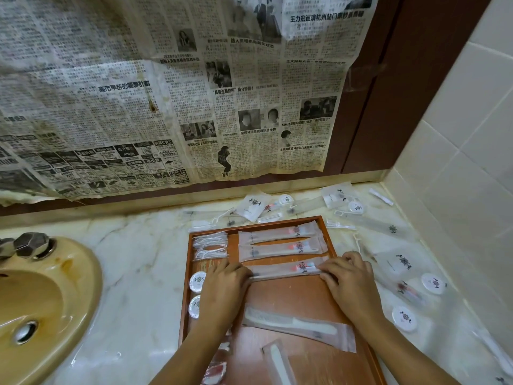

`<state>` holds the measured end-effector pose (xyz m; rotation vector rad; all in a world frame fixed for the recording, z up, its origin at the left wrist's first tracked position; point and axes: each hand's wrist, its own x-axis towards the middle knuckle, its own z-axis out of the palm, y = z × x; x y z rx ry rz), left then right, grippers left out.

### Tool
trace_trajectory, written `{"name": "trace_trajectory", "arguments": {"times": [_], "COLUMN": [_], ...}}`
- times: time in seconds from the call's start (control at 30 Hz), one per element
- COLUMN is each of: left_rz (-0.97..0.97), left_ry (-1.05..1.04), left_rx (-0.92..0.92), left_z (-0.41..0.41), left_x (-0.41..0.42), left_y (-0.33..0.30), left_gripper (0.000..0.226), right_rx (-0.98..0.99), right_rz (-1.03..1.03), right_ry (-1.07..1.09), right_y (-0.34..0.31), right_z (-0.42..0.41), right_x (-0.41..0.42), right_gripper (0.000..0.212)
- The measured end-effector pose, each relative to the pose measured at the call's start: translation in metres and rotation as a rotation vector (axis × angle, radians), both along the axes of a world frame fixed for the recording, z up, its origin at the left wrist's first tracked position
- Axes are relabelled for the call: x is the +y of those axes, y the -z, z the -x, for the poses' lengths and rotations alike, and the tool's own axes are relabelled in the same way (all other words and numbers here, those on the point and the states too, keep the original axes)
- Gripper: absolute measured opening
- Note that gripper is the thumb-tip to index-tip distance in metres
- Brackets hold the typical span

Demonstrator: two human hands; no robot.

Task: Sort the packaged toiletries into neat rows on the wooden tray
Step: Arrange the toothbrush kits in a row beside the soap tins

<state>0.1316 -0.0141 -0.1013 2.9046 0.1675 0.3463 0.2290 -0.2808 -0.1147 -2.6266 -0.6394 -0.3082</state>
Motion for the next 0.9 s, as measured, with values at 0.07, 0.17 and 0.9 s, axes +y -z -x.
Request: {"name": "trace_trajectory", "arguments": {"times": [0.07, 0.17, 0.9], "left_rz": [-0.009, -0.038, -0.030], "left_ry": [-0.017, -0.040, -0.042], "left_rx": [-0.008, -0.018, -0.041], "left_z": [0.0008, 0.0028, 0.0040], "left_x": [0.0003, 0.0003, -0.0022], "left_y": [-0.0001, 0.0004, -0.0018], "left_gripper": [0.004, 0.004, 0.006], "right_rx": [-0.024, -0.053, -0.107], "right_rz": [-0.013, -0.020, -0.008], "right_ry": [0.011, 0.020, 0.018], "right_y": [0.0017, 0.0054, 0.0095], "right_z": [0.0001, -0.0001, -0.0015], "right_x": [0.0012, 0.0007, 0.0023], "right_gripper": [0.020, 0.022, 0.023]}}
